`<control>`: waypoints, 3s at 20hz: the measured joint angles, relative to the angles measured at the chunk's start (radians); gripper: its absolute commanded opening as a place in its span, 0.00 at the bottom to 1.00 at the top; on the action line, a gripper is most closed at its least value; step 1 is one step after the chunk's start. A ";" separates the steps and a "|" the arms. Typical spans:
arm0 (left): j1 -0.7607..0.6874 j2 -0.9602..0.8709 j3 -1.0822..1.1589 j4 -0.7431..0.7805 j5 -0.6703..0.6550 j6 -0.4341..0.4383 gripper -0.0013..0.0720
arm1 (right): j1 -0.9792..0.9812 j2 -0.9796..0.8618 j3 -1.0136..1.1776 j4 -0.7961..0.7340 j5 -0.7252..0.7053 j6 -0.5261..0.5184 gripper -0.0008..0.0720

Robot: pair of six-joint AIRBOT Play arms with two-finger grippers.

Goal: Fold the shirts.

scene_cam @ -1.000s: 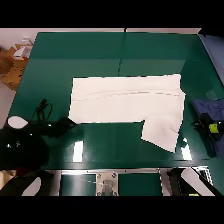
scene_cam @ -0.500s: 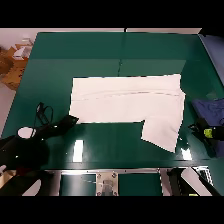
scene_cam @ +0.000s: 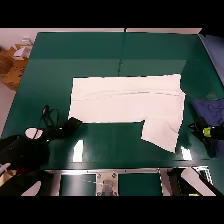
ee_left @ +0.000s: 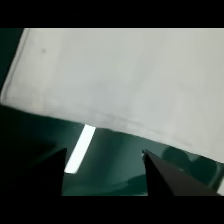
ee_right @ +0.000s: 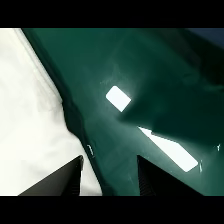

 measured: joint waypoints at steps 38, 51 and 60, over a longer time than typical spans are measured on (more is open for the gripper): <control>-0.003 -0.245 0.192 0.061 0.025 0.108 0.05 | 0.076 -0.312 -0.068 0.343 0.150 -0.217 0.42; -0.002 -0.240 0.191 0.047 0.053 0.108 0.05 | 0.097 -0.342 -0.029 0.266 0.155 -0.264 0.03; 0.132 -0.111 0.202 0.170 -0.159 0.104 0.04 | 0.089 -0.129 0.042 -0.045 0.165 -0.006 0.03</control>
